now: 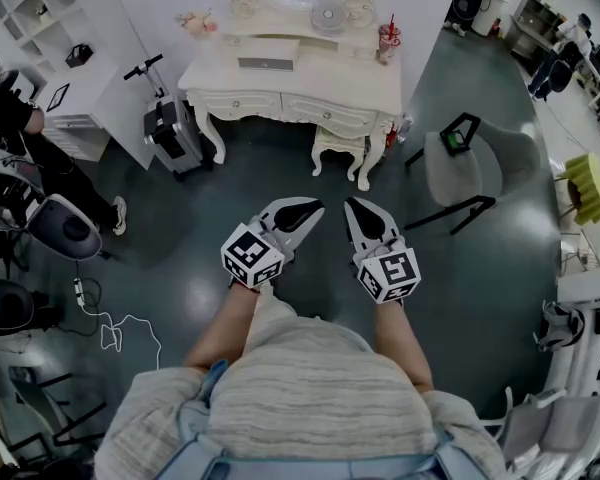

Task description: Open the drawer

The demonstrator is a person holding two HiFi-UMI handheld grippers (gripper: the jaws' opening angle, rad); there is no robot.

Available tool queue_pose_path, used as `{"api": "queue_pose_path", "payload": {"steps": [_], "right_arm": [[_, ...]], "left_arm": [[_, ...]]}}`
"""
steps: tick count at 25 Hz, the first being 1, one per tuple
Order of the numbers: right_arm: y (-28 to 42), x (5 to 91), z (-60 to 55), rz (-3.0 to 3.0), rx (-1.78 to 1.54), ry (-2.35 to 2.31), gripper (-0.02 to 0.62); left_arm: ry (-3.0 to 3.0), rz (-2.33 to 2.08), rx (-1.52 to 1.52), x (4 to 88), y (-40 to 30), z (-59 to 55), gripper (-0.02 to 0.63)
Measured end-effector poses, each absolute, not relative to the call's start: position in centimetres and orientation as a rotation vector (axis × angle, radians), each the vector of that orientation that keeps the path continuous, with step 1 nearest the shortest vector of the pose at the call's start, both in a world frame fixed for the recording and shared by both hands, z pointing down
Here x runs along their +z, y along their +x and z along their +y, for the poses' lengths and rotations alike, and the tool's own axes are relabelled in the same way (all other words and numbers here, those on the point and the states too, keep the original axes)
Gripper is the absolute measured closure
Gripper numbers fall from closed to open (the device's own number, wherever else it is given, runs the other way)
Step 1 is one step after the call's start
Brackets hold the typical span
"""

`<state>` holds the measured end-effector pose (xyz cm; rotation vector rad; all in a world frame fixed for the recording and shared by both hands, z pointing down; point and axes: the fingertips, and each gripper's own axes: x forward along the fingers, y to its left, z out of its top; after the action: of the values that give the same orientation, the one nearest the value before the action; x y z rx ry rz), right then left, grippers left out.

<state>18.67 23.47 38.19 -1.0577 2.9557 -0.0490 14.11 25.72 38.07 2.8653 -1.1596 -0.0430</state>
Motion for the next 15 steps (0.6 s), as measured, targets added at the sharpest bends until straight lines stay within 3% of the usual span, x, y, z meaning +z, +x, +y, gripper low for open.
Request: {"api": "queue_pose_path", "payload": {"steps": [15], "right_arm": [[10.5,38.7,18.9,2.957,-0.083,-1.137,0.584]], "left_arm": [[2.851,-1.092,-0.050,38.8,4.8,20.6,0.572]]}}
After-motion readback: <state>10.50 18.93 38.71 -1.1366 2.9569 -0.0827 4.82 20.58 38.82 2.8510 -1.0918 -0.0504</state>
